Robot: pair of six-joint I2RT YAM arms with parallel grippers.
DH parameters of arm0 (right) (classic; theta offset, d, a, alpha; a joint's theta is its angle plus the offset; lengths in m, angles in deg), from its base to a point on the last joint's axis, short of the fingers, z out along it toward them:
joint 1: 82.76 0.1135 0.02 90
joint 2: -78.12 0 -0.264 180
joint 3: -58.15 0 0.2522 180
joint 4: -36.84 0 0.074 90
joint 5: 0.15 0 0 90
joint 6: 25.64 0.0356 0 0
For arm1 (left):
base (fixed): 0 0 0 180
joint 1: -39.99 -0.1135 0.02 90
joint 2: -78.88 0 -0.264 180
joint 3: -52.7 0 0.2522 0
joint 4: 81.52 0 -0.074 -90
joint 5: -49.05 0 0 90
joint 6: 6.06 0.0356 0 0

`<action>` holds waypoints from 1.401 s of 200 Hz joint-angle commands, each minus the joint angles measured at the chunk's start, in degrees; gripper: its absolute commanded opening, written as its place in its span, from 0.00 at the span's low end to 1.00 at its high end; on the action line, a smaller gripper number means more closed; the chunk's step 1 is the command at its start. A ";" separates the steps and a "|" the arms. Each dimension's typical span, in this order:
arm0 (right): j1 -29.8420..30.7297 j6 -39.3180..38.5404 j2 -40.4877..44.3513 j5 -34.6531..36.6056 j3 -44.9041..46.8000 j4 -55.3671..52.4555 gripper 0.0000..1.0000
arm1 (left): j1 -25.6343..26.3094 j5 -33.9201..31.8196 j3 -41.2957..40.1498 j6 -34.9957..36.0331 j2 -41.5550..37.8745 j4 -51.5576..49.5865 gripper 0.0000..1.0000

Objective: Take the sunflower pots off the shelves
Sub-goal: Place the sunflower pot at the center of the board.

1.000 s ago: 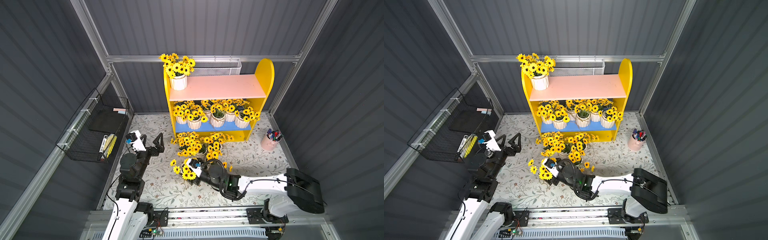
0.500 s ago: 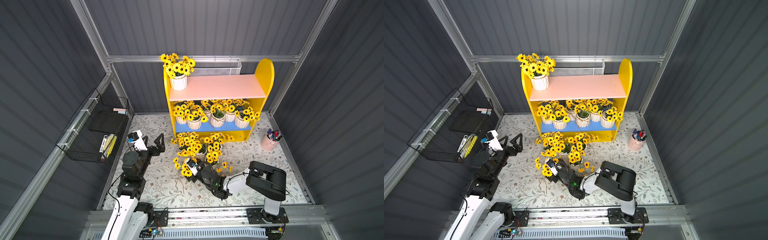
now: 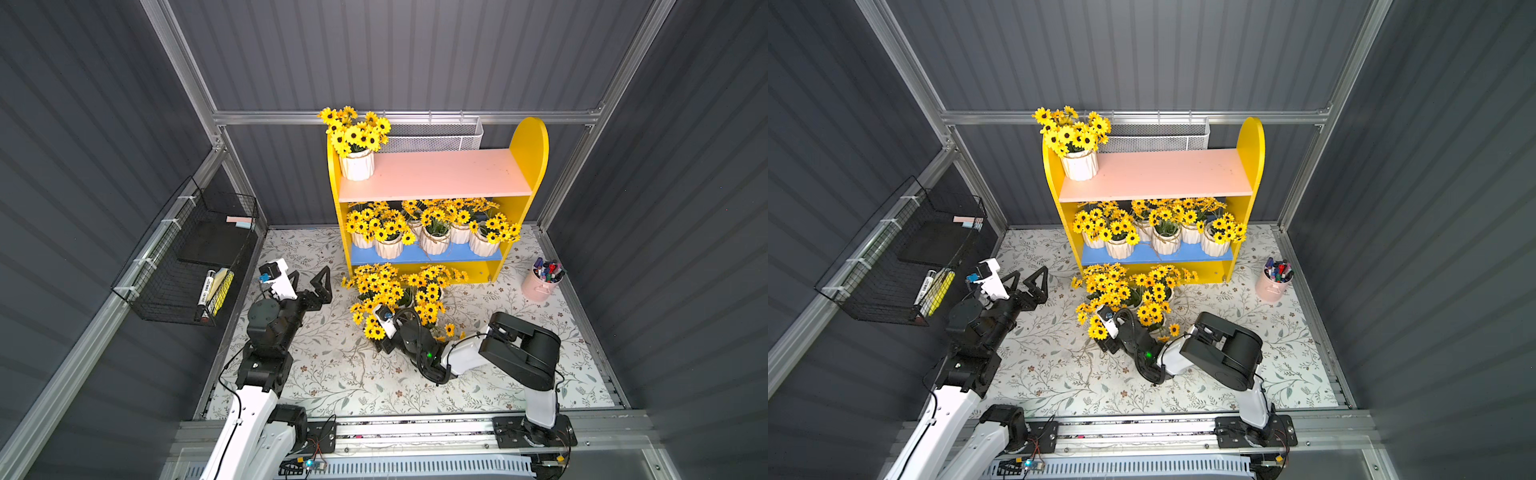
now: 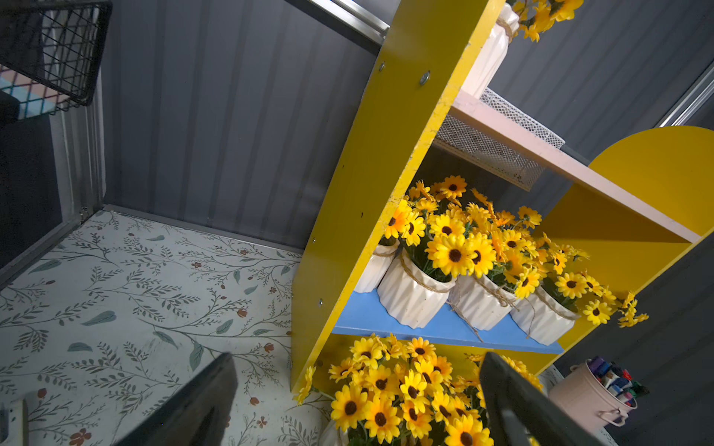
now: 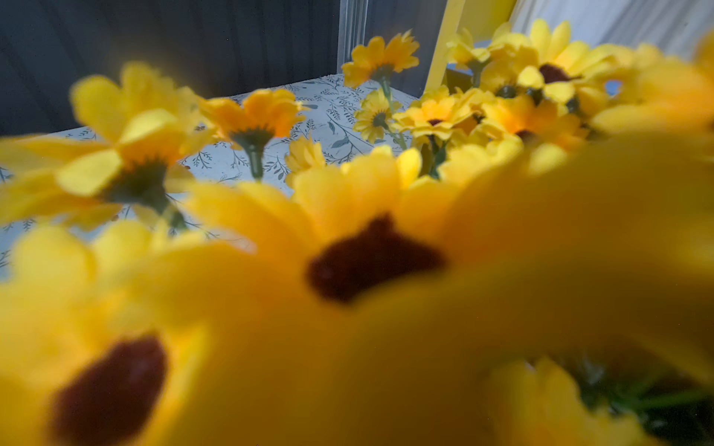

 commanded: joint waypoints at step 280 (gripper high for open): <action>-2.48 1.42 50.59 7.34 -3.45 -53.36 0.99 | 31.24 -32.88 77.79 18.08 51.10 -23.84 0.99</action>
